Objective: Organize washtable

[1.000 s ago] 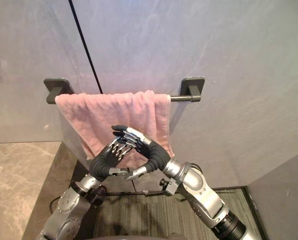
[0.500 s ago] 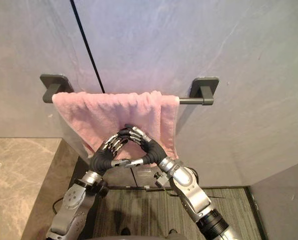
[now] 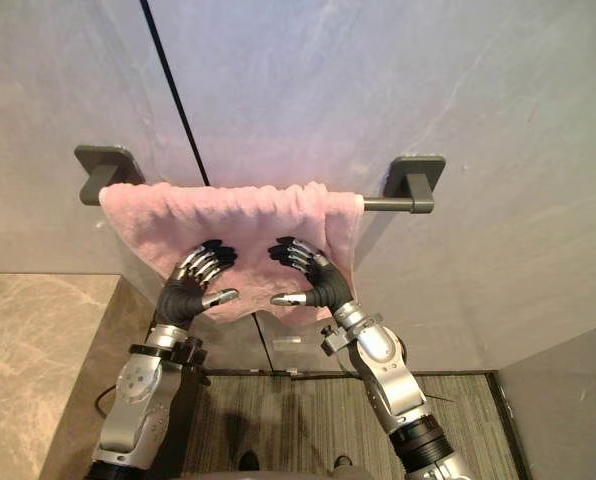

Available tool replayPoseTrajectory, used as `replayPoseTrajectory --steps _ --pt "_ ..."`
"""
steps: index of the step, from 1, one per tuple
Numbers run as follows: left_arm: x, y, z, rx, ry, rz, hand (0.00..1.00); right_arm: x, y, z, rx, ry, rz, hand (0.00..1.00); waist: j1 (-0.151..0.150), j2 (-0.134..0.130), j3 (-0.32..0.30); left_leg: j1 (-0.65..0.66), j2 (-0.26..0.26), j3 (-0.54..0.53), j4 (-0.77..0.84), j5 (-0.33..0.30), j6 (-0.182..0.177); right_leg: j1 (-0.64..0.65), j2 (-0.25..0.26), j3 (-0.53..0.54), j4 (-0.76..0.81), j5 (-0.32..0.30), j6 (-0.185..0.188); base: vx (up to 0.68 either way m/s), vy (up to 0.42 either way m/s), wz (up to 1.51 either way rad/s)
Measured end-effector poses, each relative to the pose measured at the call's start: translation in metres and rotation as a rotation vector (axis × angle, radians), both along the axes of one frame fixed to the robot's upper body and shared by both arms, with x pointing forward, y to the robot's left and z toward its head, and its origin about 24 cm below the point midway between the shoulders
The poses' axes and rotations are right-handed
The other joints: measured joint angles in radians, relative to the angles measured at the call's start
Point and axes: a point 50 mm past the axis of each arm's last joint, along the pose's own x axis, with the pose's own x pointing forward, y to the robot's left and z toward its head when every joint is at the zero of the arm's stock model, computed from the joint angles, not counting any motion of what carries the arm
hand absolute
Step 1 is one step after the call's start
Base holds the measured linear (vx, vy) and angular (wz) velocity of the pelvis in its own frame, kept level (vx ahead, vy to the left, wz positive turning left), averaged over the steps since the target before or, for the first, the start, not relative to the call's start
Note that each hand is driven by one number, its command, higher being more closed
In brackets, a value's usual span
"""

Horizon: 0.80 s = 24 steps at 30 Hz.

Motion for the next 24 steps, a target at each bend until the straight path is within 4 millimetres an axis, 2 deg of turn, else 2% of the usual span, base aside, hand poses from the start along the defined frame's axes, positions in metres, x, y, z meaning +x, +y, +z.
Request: replayPoseTrajectory --steps 8,13,17,24 --pt "0.0 0.019 -0.001 0.026 0.004 0.101 0.0 -0.009 -0.019 0.009 0.082 -0.036 -0.1 0.0 0.0 -0.02 0.004 0.008 -0.001 0.006 0.0 -0.001 0.0 0.007 0.0 0.007 -0.007 0.003 0.001 -0.01 -0.002 -0.01" --pt "-0.001 0.022 -0.001 0.001 0.001 0.138 0.0 -0.01 -0.025 0.008 0.1 -0.034 -0.134 0.0 -0.008 -0.021 0.004 0.009 0.0 0.008 0.0 -0.001 0.0 0.011 0.0 0.011 -0.016 0.008 0.001 -0.01 -0.005 -0.02" --pt "-0.002 0.027 -0.002 -0.012 0.005 0.179 0.0 -0.019 -0.043 0.01 0.128 -0.045 -0.213 0.0 -0.012 -0.021 0.004 0.017 0.0 0.009 0.0 -0.001 0.0 0.018 0.001 0.012 -0.017 0.008 0.001 -0.02 -0.011 -0.01" --pt "-0.003 0.032 -0.006 -0.016 0.012 0.204 0.0 -0.028 -0.054 0.005 0.14 -0.02 -0.256 0.0 -0.021 -0.02 0.004 0.023 0.001 0.009 0.003 -0.001 0.0 0.025 0.002 0.012 -0.017 0.009 0.001 -0.03 -0.018 0.0"
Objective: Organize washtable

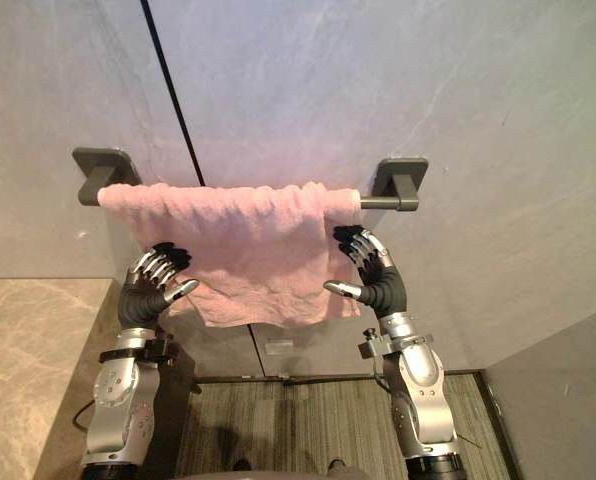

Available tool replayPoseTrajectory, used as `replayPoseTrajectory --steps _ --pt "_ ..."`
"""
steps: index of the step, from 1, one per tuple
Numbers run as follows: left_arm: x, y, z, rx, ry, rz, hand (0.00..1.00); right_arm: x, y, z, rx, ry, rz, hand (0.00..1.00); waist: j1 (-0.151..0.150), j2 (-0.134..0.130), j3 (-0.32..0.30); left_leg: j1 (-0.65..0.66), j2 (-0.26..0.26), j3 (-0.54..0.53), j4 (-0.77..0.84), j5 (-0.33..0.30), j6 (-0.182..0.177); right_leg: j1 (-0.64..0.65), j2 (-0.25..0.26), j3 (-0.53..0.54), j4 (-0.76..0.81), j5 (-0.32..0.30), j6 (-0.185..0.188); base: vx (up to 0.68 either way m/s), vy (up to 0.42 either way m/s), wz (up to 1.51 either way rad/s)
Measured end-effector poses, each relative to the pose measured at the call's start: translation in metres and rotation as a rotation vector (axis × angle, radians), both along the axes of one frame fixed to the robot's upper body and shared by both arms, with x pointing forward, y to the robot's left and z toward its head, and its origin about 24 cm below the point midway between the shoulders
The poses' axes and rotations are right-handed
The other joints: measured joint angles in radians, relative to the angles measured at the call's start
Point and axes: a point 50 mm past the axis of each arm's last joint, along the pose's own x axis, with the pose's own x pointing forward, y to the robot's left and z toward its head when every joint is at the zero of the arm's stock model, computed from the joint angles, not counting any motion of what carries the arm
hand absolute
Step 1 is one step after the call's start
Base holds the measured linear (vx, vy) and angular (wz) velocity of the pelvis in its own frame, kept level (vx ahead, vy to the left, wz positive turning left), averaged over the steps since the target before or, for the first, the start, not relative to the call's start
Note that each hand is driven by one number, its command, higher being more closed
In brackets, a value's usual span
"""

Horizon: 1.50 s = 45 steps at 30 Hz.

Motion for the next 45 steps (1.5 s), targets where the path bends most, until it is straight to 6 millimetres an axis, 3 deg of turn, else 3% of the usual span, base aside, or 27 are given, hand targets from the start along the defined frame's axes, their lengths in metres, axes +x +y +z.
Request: replayPoseTrajectory --steps 9,15,23,32,40,45 --pt "-0.007 0.007 -0.006 -0.002 0.026 0.034 0.0 -0.015 -0.02 -0.004 -0.011 0.017 -0.099 0.0 -0.001 0.003 0.0 0.008 0.0 -0.001 0.002 0.0 0.0 0.009 0.0 0.0 0.002 0.0 0.0 -0.01 -0.008 0.0" --pt "-0.023 0.009 -0.018 -0.01 0.073 0.028 0.0 -0.029 -0.04 -0.014 -0.089 0.072 -0.196 0.0 -0.001 0.011 0.0 0.019 -0.001 -0.001 0.002 -0.004 0.0 0.018 -0.001 0.0 0.002 -0.001 0.001 -0.02 -0.011 0.0" --pt "-0.048 0.013 -0.016 0.001 0.074 0.012 0.0 -0.047 -0.061 -0.026 -0.215 0.149 -0.298 0.0 -0.001 0.021 0.0 0.013 -0.001 -0.002 0.002 -0.01 -0.002 0.015 -0.002 -0.002 0.0 -0.006 0.001 0.0 -0.001 0.0" --pt "-0.07 0.032 -0.03 -0.016 0.151 0.084 0.0 -0.06 -0.079 -0.066 -0.289 0.351 -0.362 0.0 0.0 0.033 -0.007 -0.002 -0.001 -0.027 0.004 -0.012 -0.003 0.015 -0.003 -0.026 0.002 -0.018 0.001 0.0 -0.016 0.09" --pt "-0.084 0.037 -0.077 -0.034 0.371 0.121 0.0 -0.071 -0.084 -0.103 -0.323 0.524 -0.375 0.0 0.002 0.037 -0.011 -0.001 0.0 -0.029 0.004 -0.012 -0.003 0.0 -0.005 -0.026 0.041 -0.04 -0.002 -0.01 -0.01 0.0" --pt "-0.097 0.03 -0.114 -0.033 0.569 0.092 0.0 -0.084 -0.076 -0.139 -0.339 0.698 -0.335 0.0 0.003 0.039 -0.012 -0.006 0.002 -0.026 0.019 -0.014 -0.006 -0.01 -0.005 -0.026 0.062 -0.048 -0.003 -0.03 -0.011 -0.01"
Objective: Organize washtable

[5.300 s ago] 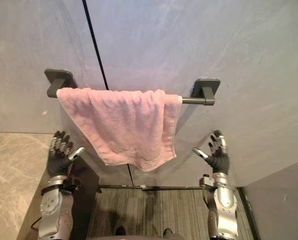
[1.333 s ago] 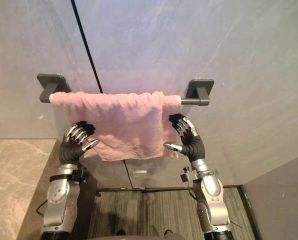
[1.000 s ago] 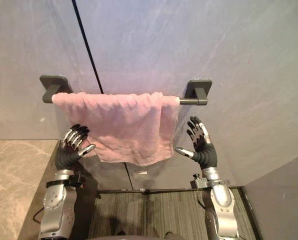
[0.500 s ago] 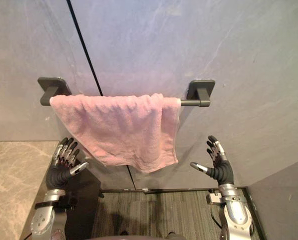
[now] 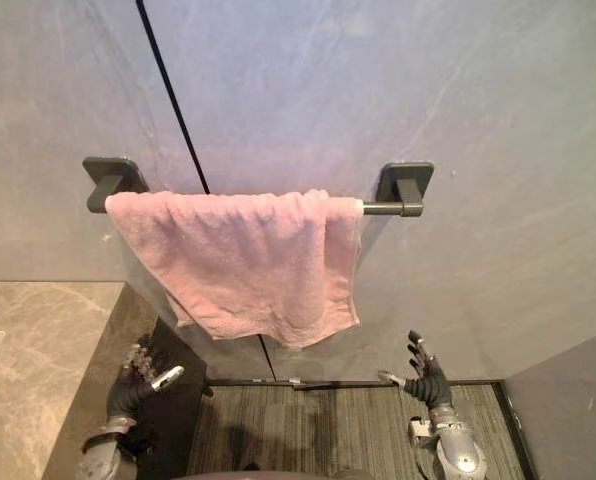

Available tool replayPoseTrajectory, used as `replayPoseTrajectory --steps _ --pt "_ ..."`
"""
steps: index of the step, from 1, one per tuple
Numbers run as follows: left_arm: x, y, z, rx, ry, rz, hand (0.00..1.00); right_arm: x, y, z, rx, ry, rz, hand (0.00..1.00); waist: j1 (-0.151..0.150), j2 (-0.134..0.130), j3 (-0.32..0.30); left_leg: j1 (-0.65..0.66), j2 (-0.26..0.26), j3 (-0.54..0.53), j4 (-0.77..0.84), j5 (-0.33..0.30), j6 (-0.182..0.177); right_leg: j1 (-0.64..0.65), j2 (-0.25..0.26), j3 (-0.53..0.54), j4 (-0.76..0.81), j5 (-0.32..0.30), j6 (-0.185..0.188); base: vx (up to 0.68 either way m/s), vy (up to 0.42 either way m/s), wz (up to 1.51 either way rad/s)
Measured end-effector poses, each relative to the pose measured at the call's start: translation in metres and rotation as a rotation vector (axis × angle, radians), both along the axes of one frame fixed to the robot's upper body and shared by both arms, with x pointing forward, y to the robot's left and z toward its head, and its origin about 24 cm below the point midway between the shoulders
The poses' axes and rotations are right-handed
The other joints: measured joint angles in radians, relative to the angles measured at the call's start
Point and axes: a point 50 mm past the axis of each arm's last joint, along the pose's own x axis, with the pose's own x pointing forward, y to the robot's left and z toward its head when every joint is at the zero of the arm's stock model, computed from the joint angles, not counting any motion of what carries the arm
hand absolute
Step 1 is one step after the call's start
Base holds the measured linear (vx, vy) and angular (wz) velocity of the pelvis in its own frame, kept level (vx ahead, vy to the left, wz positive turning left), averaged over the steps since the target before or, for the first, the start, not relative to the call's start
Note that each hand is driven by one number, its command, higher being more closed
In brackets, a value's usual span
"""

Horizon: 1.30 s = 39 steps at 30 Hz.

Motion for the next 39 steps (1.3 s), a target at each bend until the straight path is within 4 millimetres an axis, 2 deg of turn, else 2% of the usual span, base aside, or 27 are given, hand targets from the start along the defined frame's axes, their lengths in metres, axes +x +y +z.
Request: replayPoseTrajectory --steps 9,15,23,36,38,39 --pt "-0.021 -0.011 -0.042 0.033 0.245 -0.057 0.0 -0.028 0.009 -0.043 0.022 0.24 0.003 0.0 0.004 0.016 -0.016 -0.004 0.004 0.006 0.006 0.0 -0.001 -0.018 0.002 0.004 0.027 -0.01 -0.001 -0.03 -0.014 -0.02" --pt "-0.034 -0.013 -0.063 0.04 0.376 -0.069 0.0 -0.042 0.009 -0.062 0.035 0.352 -0.005 0.0 0.007 0.011 -0.016 -0.005 0.01 0.012 0.003 -0.001 -0.002 -0.021 0.004 0.008 0.026 -0.01 -0.001 0.0 -0.005 -0.01" --pt "-0.05 -0.009 -0.08 0.082 0.515 -0.097 0.0 -0.048 0.01 -0.073 0.01 0.421 -0.005 0.0 0.008 0.002 -0.012 -0.004 0.005 0.011 0.003 -0.001 -0.002 -0.021 0.004 0.007 0.025 -0.01 -0.001 0.0 0.0 0.0" --pt "-0.058 -0.007 -0.085 0.095 0.563 -0.088 0.0 -0.048 0.012 -0.079 0.007 0.467 0.005 0.0 0.017 -0.014 0.002 -0.009 0.005 0.026 0.001 -0.009 -0.007 -0.041 0.005 0.026 0.032 -0.016 -0.002 0.0 0.0 -0.04" --pt "-0.056 -0.006 -0.084 0.099 0.557 -0.089 0.0 -0.037 0.014 -0.076 0.0 0.441 0.023 0.0 0.025 -0.025 0.015 -0.032 0.0 0.047 0.026 -0.032 -0.01 -0.105 -0.002 0.05 0.118 -0.056 0.0 -0.02 -0.015 -0.27" --pt "-0.051 -0.004 -0.083 0.106 0.547 -0.094 0.0 -0.029 0.017 -0.075 -0.018 0.428 0.055 0.0 0.023 -0.043 0.035 -0.066 -0.004 0.053 0.082 -0.059 -0.006 -0.163 -0.019 0.07 0.219 -0.097 0.011 -0.02 -0.038 -0.16"
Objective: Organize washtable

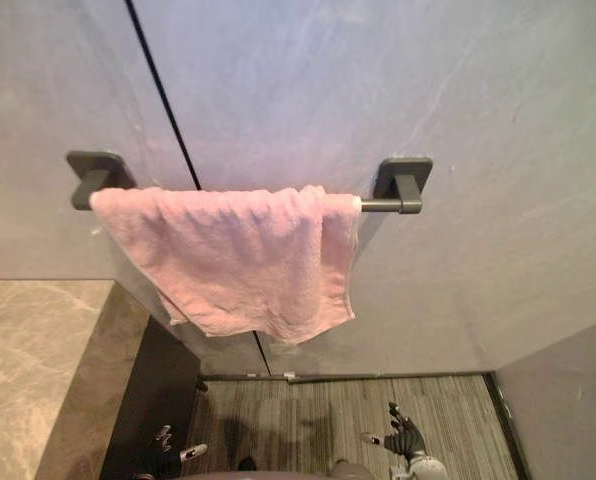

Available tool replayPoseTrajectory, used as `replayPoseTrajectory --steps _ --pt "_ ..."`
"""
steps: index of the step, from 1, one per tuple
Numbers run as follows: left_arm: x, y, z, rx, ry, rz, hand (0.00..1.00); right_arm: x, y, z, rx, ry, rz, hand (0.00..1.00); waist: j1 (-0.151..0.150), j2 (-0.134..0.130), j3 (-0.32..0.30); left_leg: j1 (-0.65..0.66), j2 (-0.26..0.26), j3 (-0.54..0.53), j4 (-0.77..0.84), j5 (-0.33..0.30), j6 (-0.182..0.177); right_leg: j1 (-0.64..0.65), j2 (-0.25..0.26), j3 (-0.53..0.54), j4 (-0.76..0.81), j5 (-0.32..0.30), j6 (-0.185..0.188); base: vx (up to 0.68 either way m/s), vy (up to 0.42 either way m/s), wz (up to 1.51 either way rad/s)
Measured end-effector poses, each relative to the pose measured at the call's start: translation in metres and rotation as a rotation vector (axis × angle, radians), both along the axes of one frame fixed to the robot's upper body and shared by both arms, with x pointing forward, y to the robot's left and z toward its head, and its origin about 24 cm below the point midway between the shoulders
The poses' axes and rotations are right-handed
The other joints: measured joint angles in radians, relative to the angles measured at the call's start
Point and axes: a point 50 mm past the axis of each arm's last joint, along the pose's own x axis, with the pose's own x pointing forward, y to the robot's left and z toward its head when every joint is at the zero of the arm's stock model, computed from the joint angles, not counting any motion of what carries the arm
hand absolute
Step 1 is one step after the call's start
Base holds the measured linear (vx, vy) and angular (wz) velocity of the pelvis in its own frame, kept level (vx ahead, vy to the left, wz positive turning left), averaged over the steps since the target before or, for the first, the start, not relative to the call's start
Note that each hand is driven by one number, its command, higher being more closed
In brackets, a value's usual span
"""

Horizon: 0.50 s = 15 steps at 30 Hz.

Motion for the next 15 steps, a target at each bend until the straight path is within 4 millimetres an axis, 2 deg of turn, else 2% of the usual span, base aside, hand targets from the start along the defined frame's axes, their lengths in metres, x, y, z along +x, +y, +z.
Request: replayPoseTrajectory --steps 2,3,6,7,8,9,10,11,12,14,15 --pt "0.008 0.003 0.003 0.013 -0.018 -0.013 0.0 0.006 0.001 0.002 -0.001 -0.014 0.009 0.0 0.002 0.002 0.012 -0.039 0.0 0.0 0.064 -0.024 0.004 -0.03 -0.004 0.024 0.056 -0.013 0.011 0.01 -0.028 0.0" --pt "0.018 0.004 0.005 0.018 -0.043 -0.02 0.0 0.009 -0.001 0.003 -0.01 -0.021 0.016 0.0 0.0 0.014 0.022 -0.051 0.001 -0.01 0.085 -0.032 0.003 -0.037 -0.003 0.038 0.079 -0.013 0.011 0.04 -0.002 0.18" --pt "0.041 0.004 0.014 0.029 -0.115 -0.031 0.0 0.005 -0.004 0.003 -0.02 -0.013 0.018 0.0 -0.006 0.036 0.029 -0.073 0.006 -0.084 0.105 -0.031 0.003 -0.041 0.001 0.075 0.156 -0.014 0.01 0.01 -0.012 0.69" --pt "0.045 0.004 0.016 0.035 -0.132 -0.03 0.0 0.003 -0.004 0.003 -0.02 -0.007 0.02 0.0 -0.007 0.037 0.029 -0.08 0.011 -0.103 0.111 -0.031 0.003 -0.046 0.008 0.101 0.187 -0.027 -0.001 0.03 -0.065 0.86" --pt "0.047 0.005 0.018 0.04 -0.149 -0.03 0.0 0.004 -0.002 0.003 -0.019 -0.008 0.033 0.0 -0.007 0.03 0.028 -0.09 0.009 -0.128 0.129 -0.03 0.002 -0.065 0.011 0.143 0.251 -0.048 -0.023 0.04 -0.119 0.97" --pt "0.047 0.007 0.019 0.045 -0.149 -0.03 0.0 0.005 -0.001 0.006 -0.018 -0.024 0.046 0.0 -0.006 0.023 0.023 -0.133 0.005 -0.162 0.171 -0.035 -0.005 -0.098 0.008 0.206 0.356 -0.063 -0.021 0.03 -0.127 0.89" --pt "0.047 0.008 0.019 0.047 -0.148 -0.025 0.0 0.007 0.0 0.008 -0.017 -0.037 0.051 0.0 -0.005 0.01 0.015 -0.154 0.006 -0.178 0.193 -0.039 -0.011 -0.107 0.008 0.236 0.386 -0.063 -0.021 -0.01 -0.213 0.91" --pt "0.045 0.011 0.019 0.05 -0.145 -0.017 0.0 0.012 -0.001 0.012 -0.022 -0.065 0.059 0.0 -0.002 0.009 0.015 -0.194 0.008 -0.202 0.23 -0.044 -0.024 -0.109 0.008 0.289 0.403 -0.064 -0.021 -0.08 -0.36 0.83" --pt "0.043 0.011 0.019 0.048 -0.144 0.016 0.0 0.02 -0.003 0.018 -0.033 -0.099 0.069 0.0 0.006 -0.012 0.007 -0.244 0.013 -0.229 0.271 -0.043 -0.045 -0.093 0.014 0.327 0.357 -0.124 0.018 -0.11 -0.392 0.78" --pt "0.042 0.009 0.017 0.036 -0.145 0.037 0.0 0.03 -0.006 0.024 -0.045 -0.132 0.083 0.0 0.034 -0.008 0.009 -0.276 0.028 -0.249 0.275 -0.026 -0.074 -0.066 0.017 0.301 0.288 -0.183 0.024 -0.12 -0.34 0.44" --pt "0.042 0.002 0.016 0.014 -0.148 0.054 0.0 0.038 -0.009 0.03 -0.055 -0.163 0.086 0.0 0.044 0.007 0.019 -0.291 0.046 -0.272 0.263 -0.006 -0.103 -0.04 0.025 0.257 0.227 -0.219 0.014 -0.22 -0.398 0.56"
